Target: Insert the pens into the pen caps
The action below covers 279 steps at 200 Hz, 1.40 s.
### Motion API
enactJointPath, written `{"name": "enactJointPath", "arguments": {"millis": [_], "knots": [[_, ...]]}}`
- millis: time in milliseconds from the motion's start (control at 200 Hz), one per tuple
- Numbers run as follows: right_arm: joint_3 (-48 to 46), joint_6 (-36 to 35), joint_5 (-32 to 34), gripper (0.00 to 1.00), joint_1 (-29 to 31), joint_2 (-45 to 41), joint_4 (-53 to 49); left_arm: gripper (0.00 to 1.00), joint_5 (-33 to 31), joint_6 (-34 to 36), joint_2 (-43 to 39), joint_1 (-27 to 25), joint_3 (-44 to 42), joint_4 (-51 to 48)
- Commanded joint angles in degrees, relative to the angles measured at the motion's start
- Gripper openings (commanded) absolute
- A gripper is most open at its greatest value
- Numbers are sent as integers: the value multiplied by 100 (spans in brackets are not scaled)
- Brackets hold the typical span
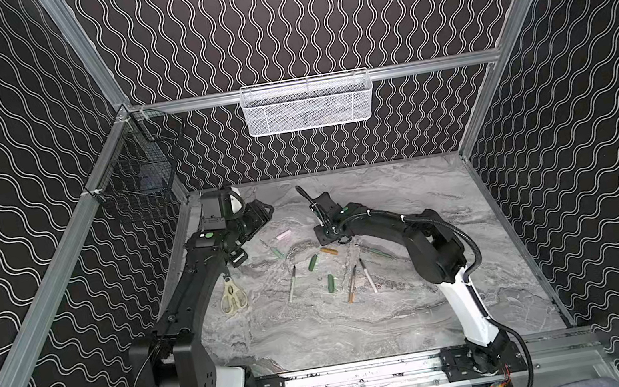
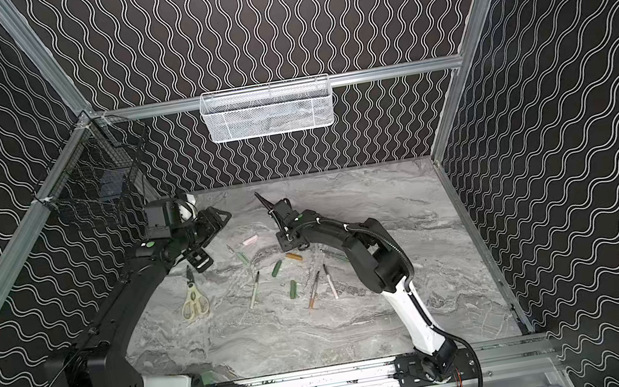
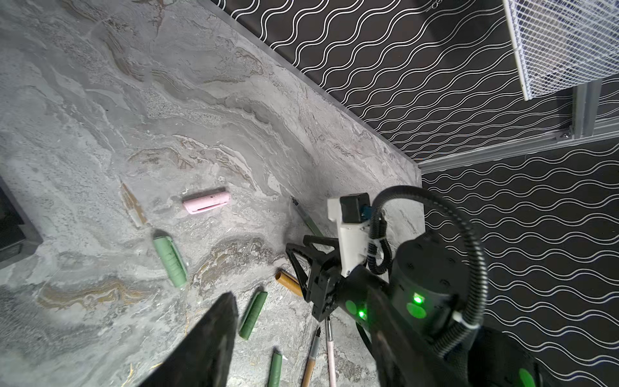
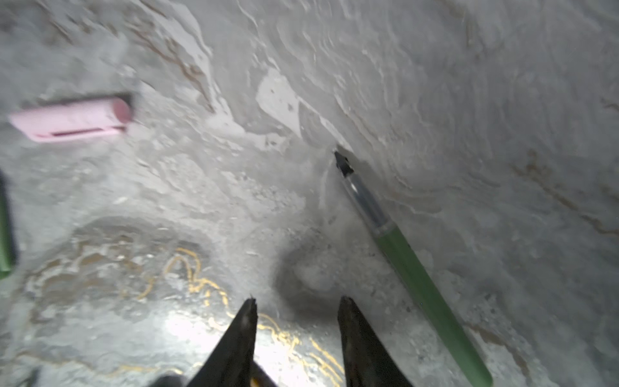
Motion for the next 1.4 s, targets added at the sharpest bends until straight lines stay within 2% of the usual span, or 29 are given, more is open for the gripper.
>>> {"name": "enactJointPath", "arguments": {"millis": [0,170,340,641,911,996,1141,1231,1326,1391], "knots": [[-55,-124,74,43,93,-50,-207,65,3,91,-29,0,55,160],[-258,-303,30,47,253,-152,-328,65,19,95,-29,0,53,172],[-248,-280,274,47,353,-110,-722,65,28,85,-34,0,49,186],[-1270,-445,472,50,399,-845,-647,64,-33,132,-28,-105,40,172],[-1418,-499,447,50,380,-1332,-696,64,-422,394,-46,-366,134,-32],[-1665,-219,435,49,332,-1796,-712,64,-1060,752,-78,-739,256,-320],[-2755,493,348,44,-60,-3204,-401,63,-2334,1368,44,-1942,611,-1186],[-3649,1006,190,40,-572,-4154,56,59,-2519,1445,187,-2598,551,-1447],[-4671,1121,-276,34,-1201,-5090,763,56,-2678,1762,367,-3477,362,-1515],[-5188,1321,-456,28,-1542,-5601,1125,53,-2719,1716,654,-3977,426,-1734]]}}
